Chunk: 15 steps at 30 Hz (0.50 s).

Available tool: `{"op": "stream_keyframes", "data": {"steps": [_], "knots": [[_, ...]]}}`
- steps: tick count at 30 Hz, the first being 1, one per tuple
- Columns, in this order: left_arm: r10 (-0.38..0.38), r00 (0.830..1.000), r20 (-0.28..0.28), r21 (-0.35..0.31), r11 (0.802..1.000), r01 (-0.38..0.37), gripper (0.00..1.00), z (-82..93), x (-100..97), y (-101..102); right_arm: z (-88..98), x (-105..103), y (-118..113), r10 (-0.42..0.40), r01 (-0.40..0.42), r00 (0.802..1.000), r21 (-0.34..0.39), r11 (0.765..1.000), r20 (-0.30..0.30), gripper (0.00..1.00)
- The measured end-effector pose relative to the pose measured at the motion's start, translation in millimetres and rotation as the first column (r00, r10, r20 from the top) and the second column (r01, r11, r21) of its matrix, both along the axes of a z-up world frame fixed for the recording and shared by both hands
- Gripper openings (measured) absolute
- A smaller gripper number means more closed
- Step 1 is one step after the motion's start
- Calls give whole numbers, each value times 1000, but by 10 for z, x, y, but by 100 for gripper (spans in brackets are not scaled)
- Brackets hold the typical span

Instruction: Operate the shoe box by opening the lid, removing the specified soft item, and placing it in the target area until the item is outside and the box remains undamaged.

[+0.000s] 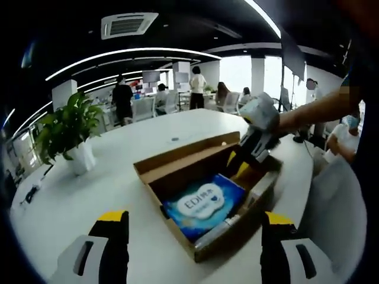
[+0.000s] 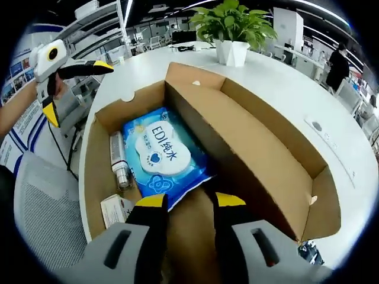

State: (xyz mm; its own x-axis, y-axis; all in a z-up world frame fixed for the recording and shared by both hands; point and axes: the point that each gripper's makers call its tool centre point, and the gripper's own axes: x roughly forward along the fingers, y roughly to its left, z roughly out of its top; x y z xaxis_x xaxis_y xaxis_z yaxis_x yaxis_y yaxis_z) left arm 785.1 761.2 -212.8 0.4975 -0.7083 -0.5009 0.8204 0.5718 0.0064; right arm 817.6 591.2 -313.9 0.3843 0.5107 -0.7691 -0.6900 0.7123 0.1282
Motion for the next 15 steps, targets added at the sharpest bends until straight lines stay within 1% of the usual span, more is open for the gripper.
{"op": "stream_keyframes", "data": {"steps": [4,7,8,10,11,13,15], "knots": [[-1,1000,3,-1,1000,1,95,19,-23,-27,-47,4,41,4,-4,1000,-7,1000,-15,27],[2,1000,7,2,1000,-2,95,32,-44,-37,-107,45,73,-9,9,999,-5,1000,-31,26],[3,1000,7,4,1000,-3,94,37,-57,-45,-134,52,100,-18,18,999,-1,1000,-47,25],[8,1000,8,5,1000,-8,93,30,-61,-27,-155,34,148,-30,30,998,2,1000,-59,24],[12,1000,7,5,1000,-12,92,15,-54,-6,-175,29,157,-36,36,997,-4,999,-67,23],[13,1000,-9,5,1000,-13,85,-7,-76,-2,-234,7,142,-41,38,995,-32,999,-87,20],[19,1000,-1,13,1000,-19,80,-9,-80,-3,-241,36,213,-53,53,994,1,999,-92,19]]}}
